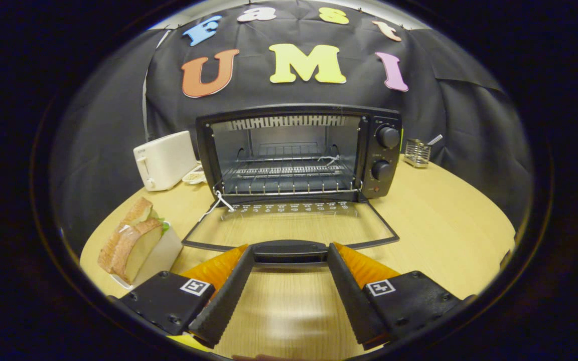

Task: Open the toaster oven, put the food inside, and close the toaster oven door.

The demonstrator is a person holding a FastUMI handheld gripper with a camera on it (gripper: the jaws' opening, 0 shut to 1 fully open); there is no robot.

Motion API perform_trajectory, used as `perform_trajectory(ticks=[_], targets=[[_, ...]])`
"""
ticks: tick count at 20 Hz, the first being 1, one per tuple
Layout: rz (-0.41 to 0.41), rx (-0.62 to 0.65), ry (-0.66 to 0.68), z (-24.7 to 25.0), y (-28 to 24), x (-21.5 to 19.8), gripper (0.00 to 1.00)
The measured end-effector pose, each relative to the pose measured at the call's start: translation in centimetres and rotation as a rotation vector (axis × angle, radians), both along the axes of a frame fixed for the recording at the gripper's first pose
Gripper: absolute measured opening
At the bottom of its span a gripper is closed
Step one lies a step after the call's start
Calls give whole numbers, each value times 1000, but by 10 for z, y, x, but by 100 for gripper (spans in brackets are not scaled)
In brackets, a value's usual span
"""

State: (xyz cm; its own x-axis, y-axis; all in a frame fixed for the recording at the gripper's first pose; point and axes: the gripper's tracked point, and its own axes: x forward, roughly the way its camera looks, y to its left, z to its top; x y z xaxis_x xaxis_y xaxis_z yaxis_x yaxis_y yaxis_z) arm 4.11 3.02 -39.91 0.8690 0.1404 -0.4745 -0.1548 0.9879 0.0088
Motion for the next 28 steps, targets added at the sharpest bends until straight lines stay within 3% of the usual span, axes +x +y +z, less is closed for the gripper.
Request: perform_trajectory(ticks=[5, 8, 13, 15, 21, 24, 26, 28], targets=[[101, 77, 35, 46, 13, -3, 94], [257, 167, 108, 78, 43, -13, 93], [427, 247, 354, 83, 86, -36, 93], [514, 352, 466, 83, 116, -47, 93], [474, 346, 759, 41, 132, -58, 90], [495, 345, 761, 33, 145, -52, 86], [524, 334, 795, 32, 156, -56, 78], [527, 309, 835, 26, 159, -62, 63]])
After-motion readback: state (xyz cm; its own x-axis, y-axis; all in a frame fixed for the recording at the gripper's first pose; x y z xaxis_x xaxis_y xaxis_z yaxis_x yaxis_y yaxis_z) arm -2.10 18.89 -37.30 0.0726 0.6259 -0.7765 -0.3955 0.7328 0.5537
